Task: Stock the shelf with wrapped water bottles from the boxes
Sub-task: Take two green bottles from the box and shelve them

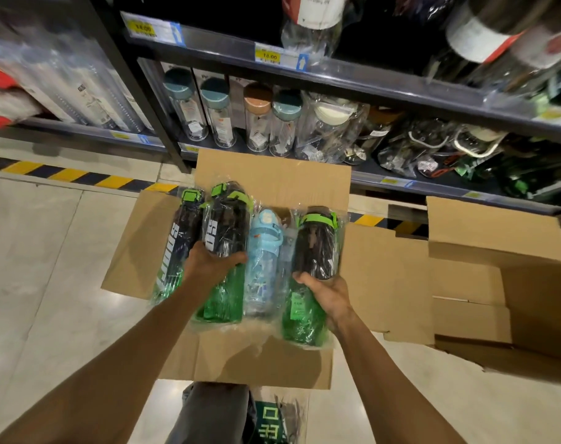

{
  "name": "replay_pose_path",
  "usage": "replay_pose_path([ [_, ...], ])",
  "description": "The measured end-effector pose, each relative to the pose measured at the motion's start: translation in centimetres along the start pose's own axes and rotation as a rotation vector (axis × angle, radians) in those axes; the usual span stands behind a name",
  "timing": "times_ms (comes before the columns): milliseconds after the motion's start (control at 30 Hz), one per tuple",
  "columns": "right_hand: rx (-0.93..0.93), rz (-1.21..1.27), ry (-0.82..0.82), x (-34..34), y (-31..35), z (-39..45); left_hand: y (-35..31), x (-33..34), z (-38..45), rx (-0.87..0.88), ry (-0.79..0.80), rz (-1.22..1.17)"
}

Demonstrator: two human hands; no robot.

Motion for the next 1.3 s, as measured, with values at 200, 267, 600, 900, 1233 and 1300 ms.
replay_pose_path([
  [200,-0.215,0.004,0.008,-4.0,6.6,-7.6,-5.7,-3.0,-8.3,0.189,0.056,-0.111],
  [267,-0.300,0.012,0.022,-5.4,9.2,-10.4,-7.9,-4.2,-11.4,0.248,0.057,-0.129],
  [600,-0.674,-0.043,-0.068,-12.2,24.1,-31.3,-21.7,-11.4,-30.7,0.693,-0.005,-0.130],
  [900,-0.935,-0.020,-0.159,-16.6,32.8,-47.3,-31.5,-16.6,-46.3,0.992,-0.074,-0.173],
  [1233,-1.144,-0.008,-0.182,-21.4,39.4,-61.6,-39.6,-19.2,-61.4,1.285,-0.152,-0.206],
  [1300,-1.171,-0.015,-0.197,-22.5,40.8,-63.6,-41.1,-19.7,-63.6,1.312,-0.147,-0.192],
])
Point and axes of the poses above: each hand's wrist, its own z-axis towards the middle knuckle, its own x-axis out of the palm, y = z × x, the point moved 1 cm from there along z, towards the middle knuckle, and after that the axes turned 9 degrees about y, right-handed, at the moved point
